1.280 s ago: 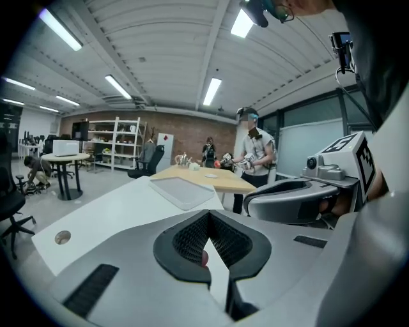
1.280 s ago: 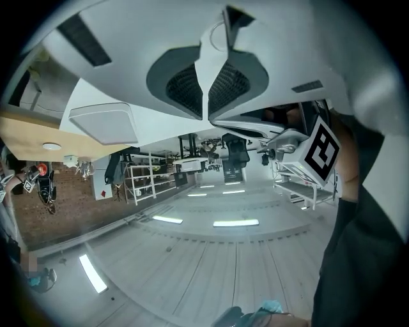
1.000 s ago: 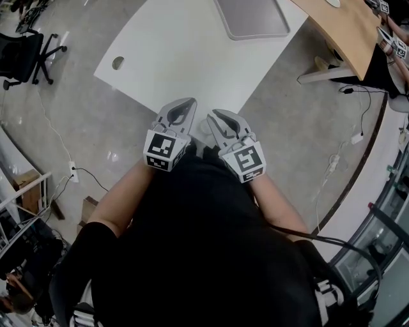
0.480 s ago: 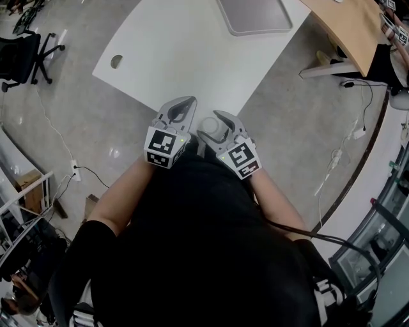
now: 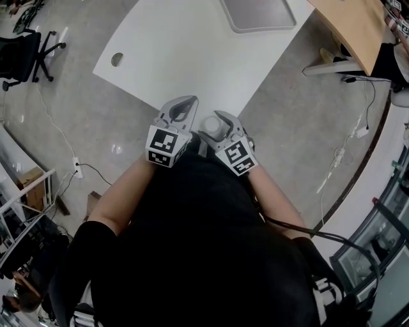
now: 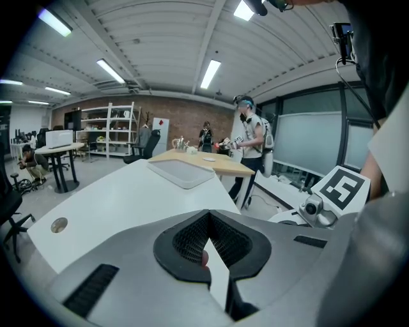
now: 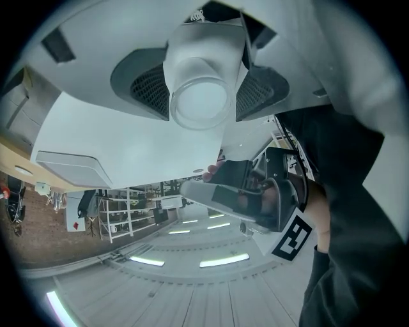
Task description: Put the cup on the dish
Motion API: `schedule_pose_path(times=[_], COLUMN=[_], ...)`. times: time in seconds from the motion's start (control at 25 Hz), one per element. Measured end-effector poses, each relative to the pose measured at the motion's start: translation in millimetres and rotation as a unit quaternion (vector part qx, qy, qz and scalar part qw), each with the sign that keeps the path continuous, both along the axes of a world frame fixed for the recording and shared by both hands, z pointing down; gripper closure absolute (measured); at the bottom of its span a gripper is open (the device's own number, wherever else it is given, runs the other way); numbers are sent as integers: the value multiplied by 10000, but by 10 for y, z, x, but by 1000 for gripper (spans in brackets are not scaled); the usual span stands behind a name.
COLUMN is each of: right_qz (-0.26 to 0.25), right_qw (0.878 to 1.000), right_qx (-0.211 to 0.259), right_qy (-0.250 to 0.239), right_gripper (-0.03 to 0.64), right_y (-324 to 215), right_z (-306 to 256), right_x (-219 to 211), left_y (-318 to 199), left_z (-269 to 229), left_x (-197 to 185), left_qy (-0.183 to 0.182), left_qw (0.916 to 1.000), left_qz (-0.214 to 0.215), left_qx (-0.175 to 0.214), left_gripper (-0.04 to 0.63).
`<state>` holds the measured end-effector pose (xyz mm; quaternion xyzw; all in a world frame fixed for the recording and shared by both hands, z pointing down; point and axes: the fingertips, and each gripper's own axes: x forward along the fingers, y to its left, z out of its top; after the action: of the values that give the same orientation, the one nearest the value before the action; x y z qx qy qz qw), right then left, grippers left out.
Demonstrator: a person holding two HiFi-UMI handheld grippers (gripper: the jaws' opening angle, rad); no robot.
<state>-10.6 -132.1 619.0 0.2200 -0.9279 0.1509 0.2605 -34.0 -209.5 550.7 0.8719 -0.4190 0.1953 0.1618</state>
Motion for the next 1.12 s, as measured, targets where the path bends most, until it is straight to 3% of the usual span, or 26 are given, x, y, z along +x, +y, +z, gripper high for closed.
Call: schedule_pose_path(times=[0.4,0.84,1.12], right_qz=[155,232,381], right_qw=[9998,9991,9987], right_qx=[-98,349,324], right_qy=[-28,21,-107], right_gripper=[348,348,350], right_y=[-18,-96,-128], right_z=[154,175,41], right_x=[-49,-20,-35], left_y=[15,29,-5], left_z=[90,204,143], left_x=[34,42,20], left_qy=[-18,-92,-55], left_qw=[9999,9998,9999], left_qz=[34,42,62], left_qx=[-105,-173,-90], left_gripper=[597,597,597])
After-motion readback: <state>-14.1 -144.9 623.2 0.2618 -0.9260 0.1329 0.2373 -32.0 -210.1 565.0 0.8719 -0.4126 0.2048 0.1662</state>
